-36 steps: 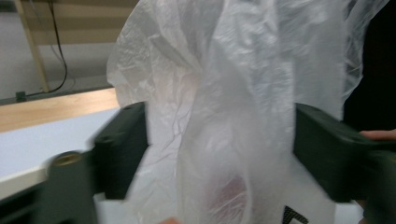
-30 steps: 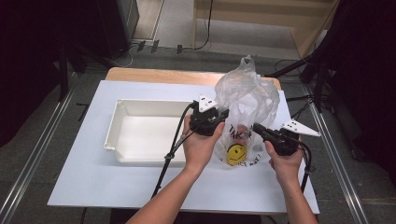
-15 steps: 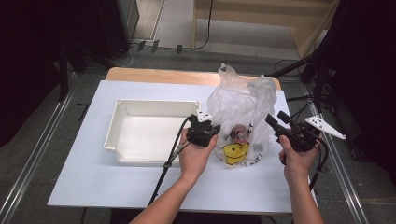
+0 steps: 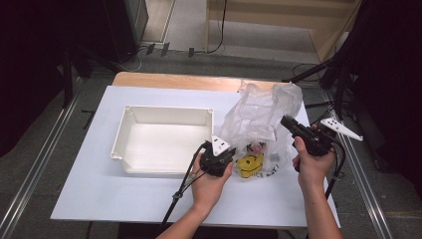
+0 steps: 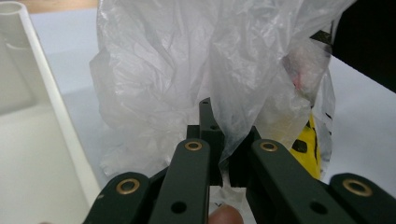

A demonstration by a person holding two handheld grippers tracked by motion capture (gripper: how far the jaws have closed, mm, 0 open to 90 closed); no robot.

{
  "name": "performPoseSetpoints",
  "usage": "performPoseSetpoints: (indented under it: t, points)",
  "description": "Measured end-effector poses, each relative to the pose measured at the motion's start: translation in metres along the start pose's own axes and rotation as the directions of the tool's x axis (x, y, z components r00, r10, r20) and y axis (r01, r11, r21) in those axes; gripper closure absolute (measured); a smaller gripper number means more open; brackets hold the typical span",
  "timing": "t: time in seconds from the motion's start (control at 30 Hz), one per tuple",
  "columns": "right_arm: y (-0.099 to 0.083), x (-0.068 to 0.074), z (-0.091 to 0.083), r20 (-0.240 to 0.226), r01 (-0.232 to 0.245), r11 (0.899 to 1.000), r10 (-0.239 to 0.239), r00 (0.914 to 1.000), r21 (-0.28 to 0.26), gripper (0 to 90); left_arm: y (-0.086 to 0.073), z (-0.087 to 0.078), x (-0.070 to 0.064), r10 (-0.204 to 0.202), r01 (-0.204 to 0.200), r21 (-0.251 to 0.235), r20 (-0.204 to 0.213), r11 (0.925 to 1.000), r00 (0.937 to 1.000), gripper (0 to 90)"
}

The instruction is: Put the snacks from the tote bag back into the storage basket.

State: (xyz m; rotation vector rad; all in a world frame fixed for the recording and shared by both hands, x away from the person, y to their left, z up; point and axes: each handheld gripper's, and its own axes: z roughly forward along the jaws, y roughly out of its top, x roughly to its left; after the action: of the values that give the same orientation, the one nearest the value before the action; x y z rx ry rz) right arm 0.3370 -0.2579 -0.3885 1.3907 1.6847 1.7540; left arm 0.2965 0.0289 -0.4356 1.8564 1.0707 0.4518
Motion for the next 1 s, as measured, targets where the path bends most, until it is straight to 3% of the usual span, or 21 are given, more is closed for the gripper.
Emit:
performPoseSetpoints:
  t: [0.07, 0.17, 0.3, 0.33, 0.37, 0.4, 0.47, 0.5, 0.57, 0.6, 0.63, 0.73, 0.83, 0.87, 0.9, 0.93, 1.0]
  points:
    - [-0.004, -0.004, 0.002, 0.007, 0.010, 1.000, -0.010, 0.9999, 0.023, 90.0, -0.010, -0.001, -0.001, -0.009, 0.009, 0.003, 0.003, 1.0000, 1.0000, 89.3]
    - [-0.006, -0.004, 0.003, 0.010, 0.022, 0.999, -0.022, 0.9997, 0.031, 90.0, -0.016, 0.000, 0.000, -0.024, 0.024, 0.001, 0.008, 0.9997, 0.9997, 88.6]
    - [-0.011, -0.006, 0.006, 0.033, 0.051, 0.997, -0.053, 0.9980, 0.063, 90.0, -0.023, -0.001, -0.003, 0.002, -0.002, -0.053, 0.014, 0.9986, 0.9999, 84.1]
    - [-0.017, -0.013, 0.011, 0.051, 0.041, 0.994, -0.047, 0.9976, 0.101, 90.0, -0.027, -0.001, -0.003, 0.007, -0.006, -0.068, 0.014, 0.9977, 0.9999, 84.2]
    - [-0.017, -0.013, 0.011, 0.051, 0.041, 0.994, -0.047, 0.9976, 0.101, 90.0, -0.027, -0.001, -0.003, 0.007, -0.006, -0.068, 0.014, 0.9977, 0.9999, 84.6]
    - [-0.026, -0.022, 0.015, 0.074, 0.010, 0.989, -0.021, 0.9971, 0.147, 90.0, -0.033, 0.000, -0.002, 0.008, -0.007, -0.071, 0.012, 0.9975, 0.9999, 84.9]
    - [-0.035, -0.029, 0.019, 0.096, -0.005, 0.980, -0.014, 0.9953, 0.198, 90.0, -0.039, 0.001, -0.002, 0.010, -0.009, -0.053, 0.009, 0.9986, 0.9999, 86.0]
    - [-0.035, -0.029, 0.019, 0.096, -0.005, 0.980, -0.014, 0.9953, 0.198, 90.0, -0.039, 0.001, -0.002, 0.010, -0.009, -0.053, 0.009, 0.9986, 0.9999, 86.0]
    - [-0.041, -0.035, 0.022, 0.113, -0.014, 0.972, -0.013, 0.9935, 0.235, 90.0, -0.040, 0.000, -0.002, 0.009, -0.009, -0.035, -0.009, 0.9994, 0.9999, 86.2]
    - [-0.047, -0.039, 0.025, 0.130, -0.015, 0.962, -0.021, 0.9913, 0.274, 90.0, -0.041, -0.001, -0.003, 0.001, -0.002, -0.007, -0.030, 1.0000, 0.9996, 87.8]
    - [-0.047, -0.039, 0.025, 0.130, -0.015, 0.962, -0.021, 0.9913, 0.274, 90.0, -0.041, -0.001, -0.003, 0.001, -0.002, -0.007, -0.030, 1.0000, 0.9996, 88.2]
    - [-0.057, -0.046, 0.031, 0.160, -0.016, 0.938, -0.042, 0.9862, 0.347, 90.0, -0.045, 0.002, -0.005, 0.010, -0.008, 0.064, -0.037, 0.9979, 0.9993, 88.6]
    - [-0.069, -0.054, 0.036, 0.193, -0.046, 0.913, -0.036, 0.9806, 0.406, 90.0, -0.047, 0.002, -0.005, 0.026, -0.020, 0.114, -0.053, 0.9933, 0.9982, 89.2]
    - [-0.076, -0.059, 0.038, 0.212, -0.053, 0.900, -0.045, 0.9762, 0.433, 90.0, -0.048, 0.004, -0.001, -0.011, 0.018, 0.155, -0.045, 0.9877, 0.9989, 89.1]
    - [-0.076, -0.059, 0.038, 0.212, -0.053, 0.900, -0.045, 0.9762, 0.433, 90.0, -0.048, 0.004, -0.001, -0.011, 0.018, 0.155, -0.045, 0.9877, 0.9989, 89.1]
    - [-0.078, -0.063, 0.038, 0.212, -0.070, 0.898, -0.026, 0.9769, 0.435, 90.0, -0.048, 0.004, 0.002, -0.038, 0.045, 0.168, -0.043, 0.9848, 0.9983, 89.0]
    - [-0.078, -0.062, 0.038, 0.220, -0.062, 0.897, -0.040, 0.9747, 0.438, 90.0, -0.049, 0.003, 0.008, -0.087, 0.093, 0.169, -0.040, 0.9812, 0.9954, 89.0]
